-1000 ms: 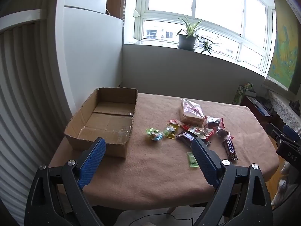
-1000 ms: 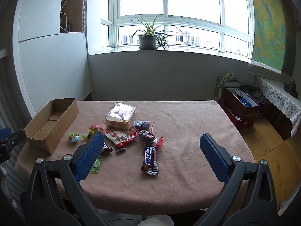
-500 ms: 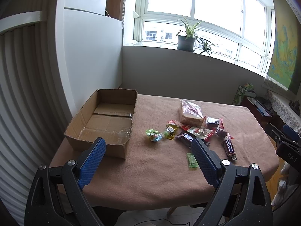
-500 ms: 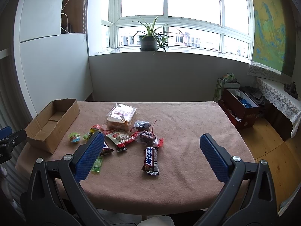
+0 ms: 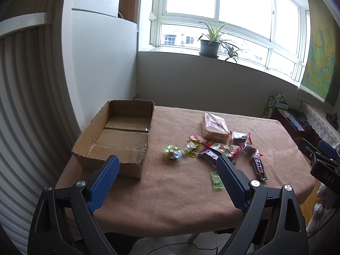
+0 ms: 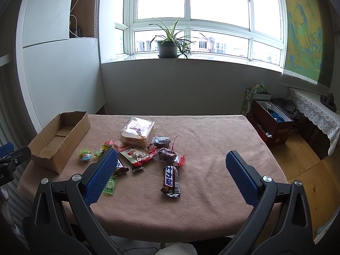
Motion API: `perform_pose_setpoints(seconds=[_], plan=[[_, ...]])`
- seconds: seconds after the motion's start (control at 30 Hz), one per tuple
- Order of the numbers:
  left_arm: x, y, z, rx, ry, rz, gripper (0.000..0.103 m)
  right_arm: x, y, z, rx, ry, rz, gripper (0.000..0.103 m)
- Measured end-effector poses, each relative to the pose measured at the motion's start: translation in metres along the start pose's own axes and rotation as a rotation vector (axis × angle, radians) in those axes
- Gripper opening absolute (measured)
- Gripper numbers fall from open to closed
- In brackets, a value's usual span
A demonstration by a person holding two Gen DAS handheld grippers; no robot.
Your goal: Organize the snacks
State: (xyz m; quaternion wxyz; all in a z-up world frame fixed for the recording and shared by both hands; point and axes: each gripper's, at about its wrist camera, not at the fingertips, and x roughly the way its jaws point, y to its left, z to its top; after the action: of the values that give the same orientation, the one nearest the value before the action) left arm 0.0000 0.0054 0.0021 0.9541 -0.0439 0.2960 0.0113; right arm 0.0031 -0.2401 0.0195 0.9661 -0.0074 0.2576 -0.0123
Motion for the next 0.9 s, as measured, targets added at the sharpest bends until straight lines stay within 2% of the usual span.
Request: perform_pose_setpoints(seconds=[0.9], plan=[[-0.0003,-0.0031,-0.0002,0.006,-0.001,-0.005,0.093,0.0025,0.0027,-0.0020,-0.004,0.007,0.005,0.103]])
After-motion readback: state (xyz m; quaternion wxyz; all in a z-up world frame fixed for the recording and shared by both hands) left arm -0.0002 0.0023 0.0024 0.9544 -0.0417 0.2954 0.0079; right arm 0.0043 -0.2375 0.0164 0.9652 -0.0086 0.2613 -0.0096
